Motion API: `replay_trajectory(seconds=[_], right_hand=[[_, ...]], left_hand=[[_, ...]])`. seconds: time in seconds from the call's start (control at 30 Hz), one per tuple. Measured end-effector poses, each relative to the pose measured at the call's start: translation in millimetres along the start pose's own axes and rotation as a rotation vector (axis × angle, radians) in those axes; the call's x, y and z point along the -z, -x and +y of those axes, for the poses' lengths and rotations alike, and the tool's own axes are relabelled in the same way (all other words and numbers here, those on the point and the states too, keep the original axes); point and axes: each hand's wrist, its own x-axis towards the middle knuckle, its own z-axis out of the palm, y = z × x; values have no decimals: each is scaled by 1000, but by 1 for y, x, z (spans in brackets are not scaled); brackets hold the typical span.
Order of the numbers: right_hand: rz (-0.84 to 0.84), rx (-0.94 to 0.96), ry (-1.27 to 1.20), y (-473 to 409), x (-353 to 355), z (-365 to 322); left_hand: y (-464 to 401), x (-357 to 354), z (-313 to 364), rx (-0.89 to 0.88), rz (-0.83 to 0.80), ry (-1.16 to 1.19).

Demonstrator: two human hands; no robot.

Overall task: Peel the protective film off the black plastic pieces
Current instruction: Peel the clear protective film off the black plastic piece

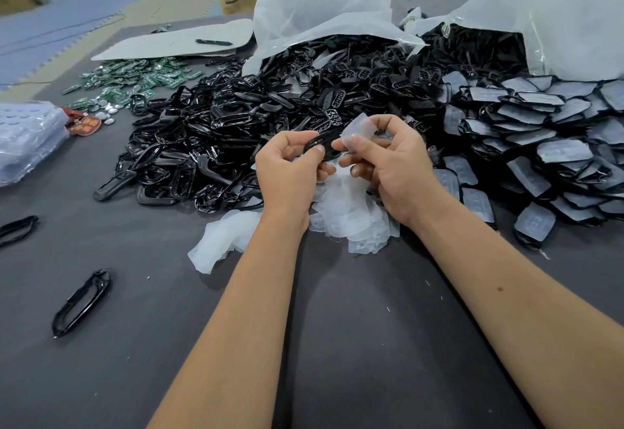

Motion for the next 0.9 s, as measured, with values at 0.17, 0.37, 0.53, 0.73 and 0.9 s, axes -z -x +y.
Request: replay_trajectory(seconds=[0.17, 0.37, 0.53, 0.73, 0.9], right_hand=[[4, 55, 48, 0, 0, 1], [100, 68, 48, -1, -2, 0], [78, 171, 233, 3, -2, 2], [109, 243, 423, 4, -3, 4], [210, 298, 540, 7, -4, 4]], left_hand=[[0, 0, 1, 18, -1, 11], [0, 1, 0, 4, -32, 20], [0, 1, 0, -12, -53, 17], [1, 0, 2, 48, -55, 59], [3, -1, 5, 61, -84, 102]])
